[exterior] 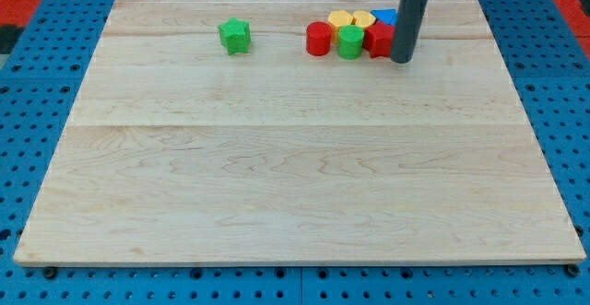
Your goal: Place your arm at the right of the blue cube
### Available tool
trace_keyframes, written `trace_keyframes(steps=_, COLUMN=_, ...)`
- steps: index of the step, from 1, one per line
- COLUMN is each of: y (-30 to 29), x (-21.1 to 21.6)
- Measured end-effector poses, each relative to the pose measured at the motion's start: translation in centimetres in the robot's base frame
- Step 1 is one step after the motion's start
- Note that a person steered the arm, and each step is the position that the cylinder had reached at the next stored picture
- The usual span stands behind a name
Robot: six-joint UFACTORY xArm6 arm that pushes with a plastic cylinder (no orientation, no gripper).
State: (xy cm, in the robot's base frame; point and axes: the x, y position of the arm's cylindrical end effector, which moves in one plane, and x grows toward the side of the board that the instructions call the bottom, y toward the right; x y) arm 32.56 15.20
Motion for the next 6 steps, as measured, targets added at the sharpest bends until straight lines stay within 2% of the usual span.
trace_keyframes(steps=2, y=1.2, x=0.0)
trace_keyframes(steps=4, y=5.5, x=-0.6)
trace_keyframes(steps=5, y=5.4, x=-2.7)
trace_keyframes(steps=6, y=5.3, x=-2.8)
